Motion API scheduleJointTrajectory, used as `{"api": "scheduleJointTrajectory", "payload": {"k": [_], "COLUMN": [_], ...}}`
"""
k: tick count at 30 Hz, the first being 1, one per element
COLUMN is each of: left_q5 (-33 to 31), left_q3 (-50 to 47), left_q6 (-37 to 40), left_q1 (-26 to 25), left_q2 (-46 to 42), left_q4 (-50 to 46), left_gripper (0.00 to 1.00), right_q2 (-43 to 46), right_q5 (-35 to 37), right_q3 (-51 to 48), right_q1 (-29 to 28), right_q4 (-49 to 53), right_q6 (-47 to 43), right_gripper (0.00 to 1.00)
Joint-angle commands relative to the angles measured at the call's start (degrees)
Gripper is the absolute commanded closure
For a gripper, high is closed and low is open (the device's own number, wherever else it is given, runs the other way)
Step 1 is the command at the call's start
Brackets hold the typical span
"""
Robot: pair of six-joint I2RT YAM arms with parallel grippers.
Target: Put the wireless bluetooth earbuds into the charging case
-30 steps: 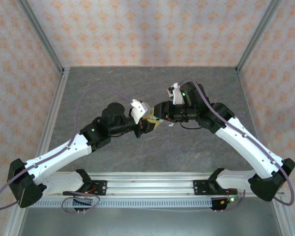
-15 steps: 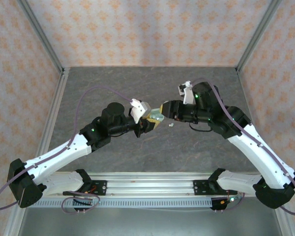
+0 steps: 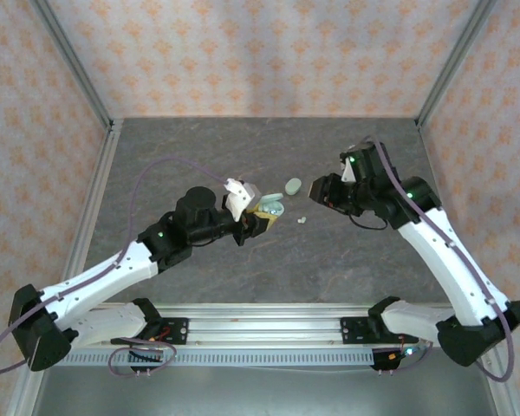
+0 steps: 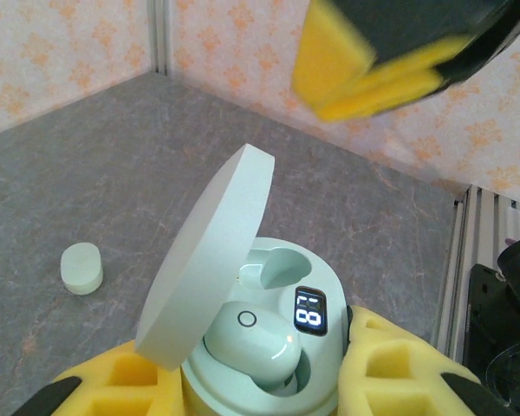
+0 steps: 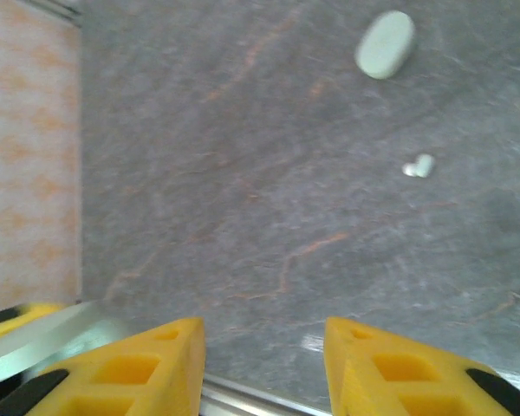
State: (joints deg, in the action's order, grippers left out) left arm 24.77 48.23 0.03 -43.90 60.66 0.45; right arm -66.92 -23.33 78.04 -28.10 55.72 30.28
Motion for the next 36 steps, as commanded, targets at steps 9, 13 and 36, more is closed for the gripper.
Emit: {"api": "scheduleJointTrajectory", "payload": {"k": [9, 13, 36], "left_q5": [-3.12, -3.42, -4.41], "left_q3": [-3.51, -4.09, -3.95], "left_q6": [0.15, 0.68, 3.31], "left_q1": [-0.49, -0.48, -0.20], "left_q2": [-5.02, -5.29, -5.89], "left_q4": [-0.80, -1.06, -4.53], "left_gripper": [0.85, 0.85, 0.85], "right_q2": [-13.83, -18.76, -37.22], "right_q5": [-1.44, -0.81, 5.86], "right_q3": [-13.20, -16.66, -9.72], "right_q1": [1.98, 3.00, 4.21], "right_q4": [-15.97, -23.17, -24.22], "right_q6": [2.33, 5.02, 5.06], "right_gripper": [0.68, 0.71, 0.70]}}
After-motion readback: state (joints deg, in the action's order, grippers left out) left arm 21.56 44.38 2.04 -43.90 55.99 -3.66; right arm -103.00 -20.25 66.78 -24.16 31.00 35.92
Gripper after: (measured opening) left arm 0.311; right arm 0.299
